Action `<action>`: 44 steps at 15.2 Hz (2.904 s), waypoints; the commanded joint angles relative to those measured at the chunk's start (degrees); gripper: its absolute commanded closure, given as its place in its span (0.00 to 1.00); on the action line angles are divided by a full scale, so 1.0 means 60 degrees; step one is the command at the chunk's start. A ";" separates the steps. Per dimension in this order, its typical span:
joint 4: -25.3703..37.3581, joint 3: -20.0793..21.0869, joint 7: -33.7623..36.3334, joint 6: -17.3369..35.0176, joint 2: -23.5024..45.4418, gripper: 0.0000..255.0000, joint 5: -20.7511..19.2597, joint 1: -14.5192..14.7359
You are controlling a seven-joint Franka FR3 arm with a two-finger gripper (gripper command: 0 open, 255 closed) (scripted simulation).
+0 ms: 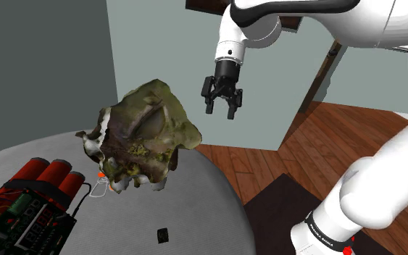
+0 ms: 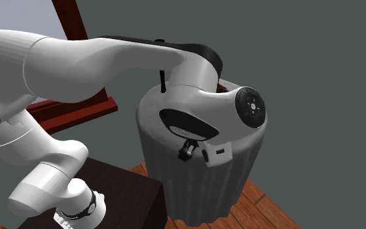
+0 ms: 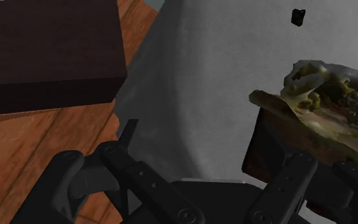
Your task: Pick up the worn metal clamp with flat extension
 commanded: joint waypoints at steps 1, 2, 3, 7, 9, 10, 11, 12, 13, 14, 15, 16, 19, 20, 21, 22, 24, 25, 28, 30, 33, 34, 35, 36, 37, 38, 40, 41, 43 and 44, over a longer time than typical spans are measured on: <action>0.0608 0.0053 0.0269 -0.0082 0.0853 0.00 0.0515 0.0072; 0.0893 0.0088 0.0404 -0.0117 0.1247 0.00 0.0767 0.0110; 0.1185 0.0124 0.0540 -0.0154 0.1642 0.00 0.1019 0.0147; 0.2433 0.0302 0.1112 -0.0304 0.3236 0.00 0.2024 0.0278; 0.3112 0.0411 0.1421 -0.0377 0.4048 0.00 0.2521 0.0339; 0.3467 0.0473 0.1584 -0.0411 0.4460 0.00 0.2767 0.0368; 0.3835 0.0539 0.1753 -0.0443 0.4876 0.00 0.3011 0.0397; 0.4217 0.0610 0.1928 -0.0473 0.5297 0.00 0.3252 0.0428; 0.4613 0.0683 0.2110 -0.0501 0.5725 0.00 0.3491 0.0462; 0.5027 0.0762 0.2301 -0.0527 0.6161 0.00 0.3726 0.0497; 0.5460 0.0845 0.2500 -0.0549 0.6606 0.00 0.3957 0.0536; 0.5915 0.0933 0.2710 -0.0570 0.7062 0.00 0.4184 0.0579; 0.6636 0.1072 0.2986 -0.0552 0.7844 0.00 0.4515 0.0666; 0.6582 0.1058 0.2905 -0.0508 0.7880 0.00 0.4500 0.0676; 0.6531 0.1040 0.2825 -0.0466 0.7916 0.00 0.4486 0.0689; 0.6483 0.1023 0.2747 -0.0424 0.7955 0.00 0.4473 0.0701; 0.6394 0.0966 0.2588 -0.0348 0.8035 0.00 0.4459 0.0742; 0.6354 0.0938 0.2510 -0.0310 0.8077 0.00 0.4453 0.0762; 0.6497 0.0889 0.2527 -0.0293 0.8207 1.00 0.4477 0.0847; 0.6390 0.0887 0.2471 -0.0252 0.8165 1.00 0.4478 0.0850; 0.6332 0.0886 0.2439 -0.0223 0.8149 1.00 0.4480 0.0857; 0.6266 0.0882 0.2410 -0.0218 0.8110 1.00 0.4480 0.0846; 0.6252 0.0881 0.2404 -0.0219 0.8100 1.00 0.4480 0.0842; 0.6324 0.0882 0.2421 -0.0227 0.8154 1.00 0.4475 0.0849; 0.6334 0.0870 0.2457 -0.0305 0.8098 1.00 0.4478 0.0807; 0.6372 0.0880 0.2531 -0.0348 0.8052 1.00 0.4493 0.0799; 0.6461 0.0901 0.2683 -0.0435 0.7968 1.00 0.4526 0.0781; 0.6509 0.0911 0.2761 -0.0478 0.7928 1.00 0.4543 0.0773; 0.6611 0.0932 0.2918 -0.0567 0.7853 1.00 0.4576 0.0756; 0.6666 0.0943 0.2999 -0.0611 0.7819 1.00 0.4594 0.0748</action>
